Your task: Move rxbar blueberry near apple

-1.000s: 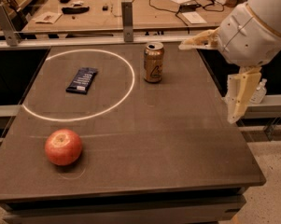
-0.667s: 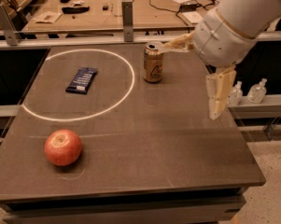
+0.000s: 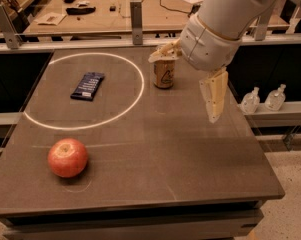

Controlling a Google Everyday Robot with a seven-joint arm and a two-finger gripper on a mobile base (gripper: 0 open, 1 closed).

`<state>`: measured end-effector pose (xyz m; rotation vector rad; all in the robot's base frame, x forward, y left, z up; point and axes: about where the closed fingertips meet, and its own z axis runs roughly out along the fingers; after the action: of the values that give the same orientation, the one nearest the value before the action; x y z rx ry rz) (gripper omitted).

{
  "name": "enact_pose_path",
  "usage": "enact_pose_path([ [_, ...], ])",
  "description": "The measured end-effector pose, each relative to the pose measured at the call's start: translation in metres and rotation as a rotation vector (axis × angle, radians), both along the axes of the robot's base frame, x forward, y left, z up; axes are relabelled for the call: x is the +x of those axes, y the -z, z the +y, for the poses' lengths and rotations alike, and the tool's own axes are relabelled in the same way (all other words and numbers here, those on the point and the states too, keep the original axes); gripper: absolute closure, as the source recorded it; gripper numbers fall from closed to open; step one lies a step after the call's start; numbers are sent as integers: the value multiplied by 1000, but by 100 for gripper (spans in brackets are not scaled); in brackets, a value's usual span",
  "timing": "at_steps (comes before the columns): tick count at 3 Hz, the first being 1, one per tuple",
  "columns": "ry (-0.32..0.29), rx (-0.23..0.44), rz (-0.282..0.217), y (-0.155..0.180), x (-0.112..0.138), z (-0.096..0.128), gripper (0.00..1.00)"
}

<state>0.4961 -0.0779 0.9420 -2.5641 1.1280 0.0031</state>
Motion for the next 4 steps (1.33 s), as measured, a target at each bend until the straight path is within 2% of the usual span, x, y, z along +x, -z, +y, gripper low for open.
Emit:
enact_pose_path([
  [1, -34, -32, 3, 0, 8, 13, 0],
  [2, -101, -94, -7, -4, 25, 39, 0],
  [3, -156, -126, -31, -11, 47, 64, 0],
  [4, -243, -104, -82, -15, 75, 94, 0],
])
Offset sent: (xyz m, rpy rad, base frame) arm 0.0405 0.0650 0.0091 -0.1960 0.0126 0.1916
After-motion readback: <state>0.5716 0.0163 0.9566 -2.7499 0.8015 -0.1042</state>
